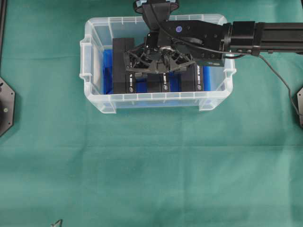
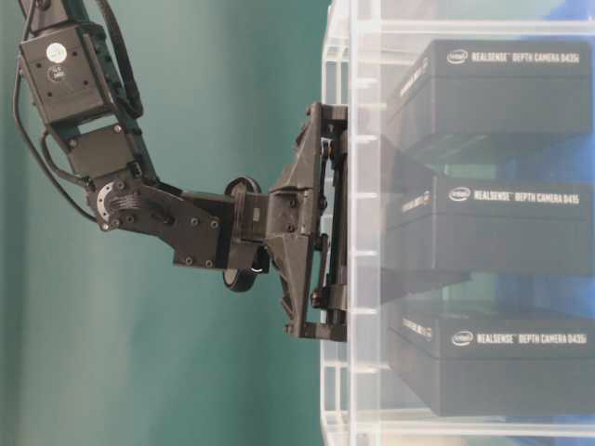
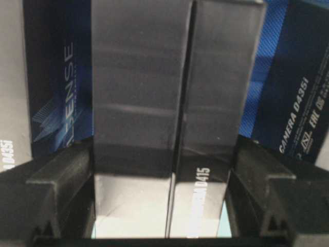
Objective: Take the box out of the case with the right arm.
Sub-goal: 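Close the right gripper on the middle black box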
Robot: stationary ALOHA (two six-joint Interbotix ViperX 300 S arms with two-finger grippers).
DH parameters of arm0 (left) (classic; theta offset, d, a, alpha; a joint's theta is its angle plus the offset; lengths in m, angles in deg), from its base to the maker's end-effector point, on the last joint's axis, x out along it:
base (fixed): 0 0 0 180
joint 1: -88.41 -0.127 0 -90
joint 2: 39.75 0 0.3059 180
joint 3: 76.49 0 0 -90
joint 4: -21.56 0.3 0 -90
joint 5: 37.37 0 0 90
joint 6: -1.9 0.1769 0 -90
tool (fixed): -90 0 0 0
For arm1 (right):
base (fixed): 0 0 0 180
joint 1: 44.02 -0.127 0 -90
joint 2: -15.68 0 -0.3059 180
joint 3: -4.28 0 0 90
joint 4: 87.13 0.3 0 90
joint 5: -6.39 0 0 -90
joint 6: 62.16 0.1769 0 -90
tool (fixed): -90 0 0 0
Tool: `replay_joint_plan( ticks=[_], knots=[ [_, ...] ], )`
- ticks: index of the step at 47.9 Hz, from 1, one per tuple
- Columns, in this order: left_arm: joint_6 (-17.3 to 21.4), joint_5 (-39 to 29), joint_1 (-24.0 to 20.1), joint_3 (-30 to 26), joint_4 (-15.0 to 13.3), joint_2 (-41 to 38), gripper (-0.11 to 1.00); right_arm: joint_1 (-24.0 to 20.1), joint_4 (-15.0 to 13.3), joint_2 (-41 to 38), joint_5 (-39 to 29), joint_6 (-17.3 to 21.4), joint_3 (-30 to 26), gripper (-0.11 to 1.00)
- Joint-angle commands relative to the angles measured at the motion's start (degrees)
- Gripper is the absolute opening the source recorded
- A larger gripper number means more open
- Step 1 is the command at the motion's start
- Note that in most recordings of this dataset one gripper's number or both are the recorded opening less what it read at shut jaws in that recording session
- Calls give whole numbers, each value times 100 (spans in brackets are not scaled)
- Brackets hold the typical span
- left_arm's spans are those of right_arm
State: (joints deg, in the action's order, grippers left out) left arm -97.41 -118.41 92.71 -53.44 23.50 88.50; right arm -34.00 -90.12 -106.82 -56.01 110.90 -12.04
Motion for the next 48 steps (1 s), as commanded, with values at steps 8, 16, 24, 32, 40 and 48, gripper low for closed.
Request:
replay_joint_plan(
  ticks=[8,16,24,32,40,48],
  knots=[
    [0,9,-18,-132,18,-35,2,-18,18,132,-18,35,-176,66],
    [0,9,-18,-132,26,-35,2,-18,18,132,-79,44,-176,66],
    [0,9,-9,-132,18,-35,2,-18,18,158,-123,44,-255,66],
    [0,9,-18,-132,26,-35,2,-18,9,272,-519,44,-519,66],
    [0,9,-18,-132,26,-35,2,-18,-9,369,-1178,44,-932,66],
    [0,9,-18,-141,26,-35,2,-18,-114,448,-1696,44,-1415,66]
  ],
)
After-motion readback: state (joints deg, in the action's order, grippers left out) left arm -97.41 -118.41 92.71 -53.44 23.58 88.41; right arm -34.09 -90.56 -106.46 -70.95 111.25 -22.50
